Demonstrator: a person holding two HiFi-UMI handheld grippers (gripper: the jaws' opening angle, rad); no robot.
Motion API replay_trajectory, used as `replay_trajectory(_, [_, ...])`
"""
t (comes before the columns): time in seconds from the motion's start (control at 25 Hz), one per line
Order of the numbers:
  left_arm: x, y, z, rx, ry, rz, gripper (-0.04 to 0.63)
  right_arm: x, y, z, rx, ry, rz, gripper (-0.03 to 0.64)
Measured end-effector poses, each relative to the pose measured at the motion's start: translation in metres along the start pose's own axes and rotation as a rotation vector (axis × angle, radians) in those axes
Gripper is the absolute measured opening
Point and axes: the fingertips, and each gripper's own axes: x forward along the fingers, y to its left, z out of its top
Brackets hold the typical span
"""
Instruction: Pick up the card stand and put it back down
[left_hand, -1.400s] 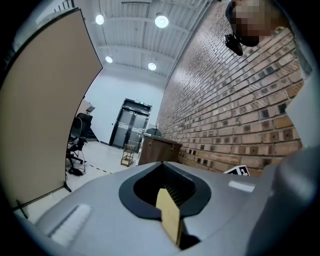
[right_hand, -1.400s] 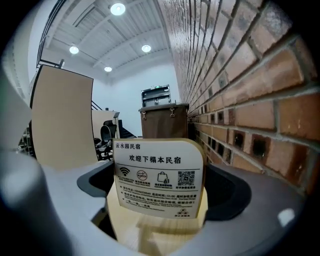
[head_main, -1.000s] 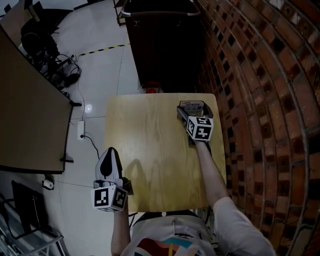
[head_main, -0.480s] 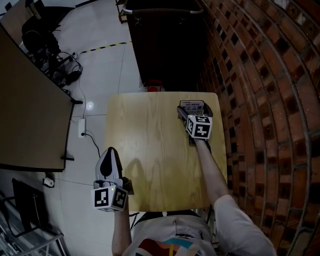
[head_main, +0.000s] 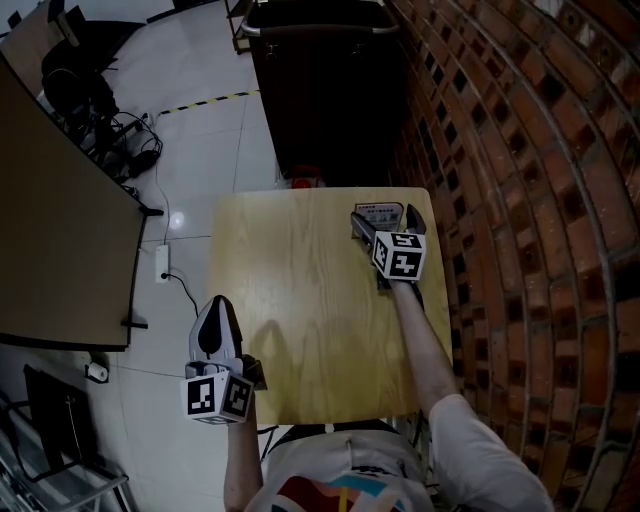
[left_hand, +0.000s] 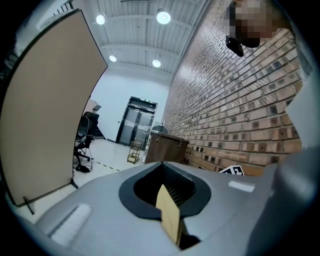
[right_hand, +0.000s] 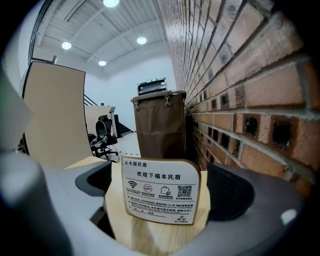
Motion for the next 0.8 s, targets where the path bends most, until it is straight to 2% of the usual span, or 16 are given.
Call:
replay_trajectory(0.04, [0.0, -0.001, 0.002, 0.0, -0.002, -0.001, 0.005, -0.006, 0.001, 0.003, -0.018, -0.002, -0.011, 0.556])
replay_trajectory(0.08, [0.0, -0.002, 0.004, 0.002, -0.005, -0.005, 0.006, -0.015, 0.002, 0.006, -0.04, -0.008, -0.03, 0.485])
replay_trajectory(0.12, [0.0, -0.004, 0.006, 0.004, -0.01, -0.013, 0.005, -0.025, 0.002, 0.011, -0.065, -0.022, -0.053, 0.363])
replay_trajectory(0.2, [-0.001, -0.009, 0.011, 0.003, -0.021, -0.032, 0.006, -0.049, 0.004, 0.024, -0.112, -0.073, -0.093, 0.074])
replay_trajectory(0.24, [-0.001, -0.011, 0.014, 0.003, -0.028, -0.042, 0.006, -0.06, 0.007, 0.032, -0.126, -0.102, -0.096, 0.022])
replay_trajectory(0.28, [-0.002, -0.014, 0.017, 0.003, -0.034, -0.051, 0.005, -0.071, 0.012, 0.039, -0.127, -0.13, -0.086, 0.0])
replay_trajectory(0.36, [-0.005, -0.022, 0.022, 0.005, -0.042, -0.07, 0.006, -0.094, 0.023, 0.053, -0.102, -0.185, -0.048, 0.0])
replay_trajectory(0.6, [-0.021, -0.054, 0.029, 0.061, -0.054, -0.155, 0.006, -0.209, 0.068, 0.085, 0.055, -0.347, 0.113, 0.0])
replay_trajectory(0.72, [-0.035, -0.069, 0.03, 0.058, -0.065, -0.193, 0.006, -0.271, 0.094, 0.08, 0.1, -0.385, 0.168, 0.0])
replay_trajectory(0.8, [-0.046, -0.078, 0.032, 0.077, -0.073, -0.219, 0.005, -0.303, 0.106, 0.069, 0.127, -0.388, 0.17, 0.0])
